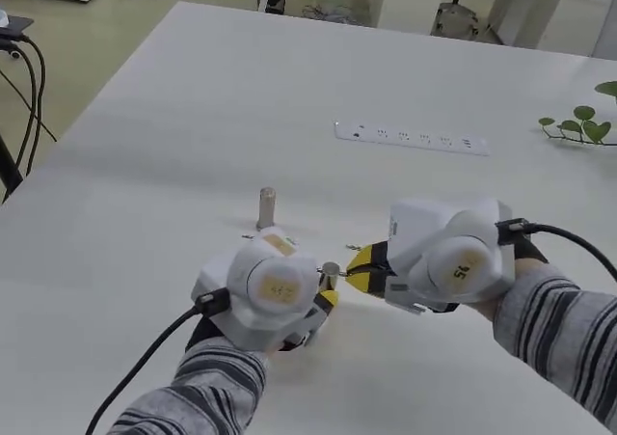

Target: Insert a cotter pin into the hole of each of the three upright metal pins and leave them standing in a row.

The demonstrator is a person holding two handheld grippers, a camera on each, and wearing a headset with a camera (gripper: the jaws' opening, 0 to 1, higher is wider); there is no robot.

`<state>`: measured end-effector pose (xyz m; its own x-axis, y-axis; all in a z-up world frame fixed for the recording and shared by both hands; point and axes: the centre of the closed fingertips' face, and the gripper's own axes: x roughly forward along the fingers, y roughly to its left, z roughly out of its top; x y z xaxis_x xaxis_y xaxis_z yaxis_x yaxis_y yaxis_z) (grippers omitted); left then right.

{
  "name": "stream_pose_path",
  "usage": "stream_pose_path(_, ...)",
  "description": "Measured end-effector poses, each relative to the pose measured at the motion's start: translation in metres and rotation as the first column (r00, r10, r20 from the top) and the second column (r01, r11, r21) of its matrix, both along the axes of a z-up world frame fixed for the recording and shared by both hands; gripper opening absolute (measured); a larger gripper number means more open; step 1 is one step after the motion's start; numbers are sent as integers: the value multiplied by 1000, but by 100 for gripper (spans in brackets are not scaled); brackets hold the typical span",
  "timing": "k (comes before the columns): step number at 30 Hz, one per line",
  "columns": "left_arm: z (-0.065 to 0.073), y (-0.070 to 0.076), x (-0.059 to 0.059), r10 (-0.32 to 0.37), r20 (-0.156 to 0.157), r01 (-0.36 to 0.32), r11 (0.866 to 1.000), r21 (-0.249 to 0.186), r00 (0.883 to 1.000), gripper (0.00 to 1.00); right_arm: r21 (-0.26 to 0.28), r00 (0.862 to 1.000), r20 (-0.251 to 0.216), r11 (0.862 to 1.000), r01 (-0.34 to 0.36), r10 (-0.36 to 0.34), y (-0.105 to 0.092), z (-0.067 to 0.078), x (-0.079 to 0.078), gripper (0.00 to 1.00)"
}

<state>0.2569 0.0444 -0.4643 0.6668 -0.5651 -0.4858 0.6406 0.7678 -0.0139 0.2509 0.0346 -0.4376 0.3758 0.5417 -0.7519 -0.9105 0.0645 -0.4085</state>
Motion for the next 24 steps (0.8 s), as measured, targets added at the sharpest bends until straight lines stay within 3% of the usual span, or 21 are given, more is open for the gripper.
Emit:
stream_pose_path(9,-3,1,-1,-1,-21,1,1000,3,1000,9,1,1000,-2,1000,5,-5,0,0,1,0)
stream_pose_path(11,-5,1,-2,-2,-33,2,1000,2,999,11,3,1000,-1,1000,6,-6,0,0,1,0)
stream_pose_path(13,-5,0,-3,3,-60,-4,1000,-29,998,14,13,1000,-6,1000,13,-13,1,0,1,0)
stream_pose_path(18,-6,2,-5,-2,-68,1,1000,-14,998,21,77,994,-86,994,71,-65,4,-2,0,4)
stream_pose_path(21,-7,3,-5,-2,-76,1,1000,-13,997,24,130,976,-177,980,148,-124,8,-6,1,13)
stream_pose_path(24,-8,5,-5,-5,-82,4,1000,-6,997,27,178,964,-226,967,184,-142,13,-7,4,14)
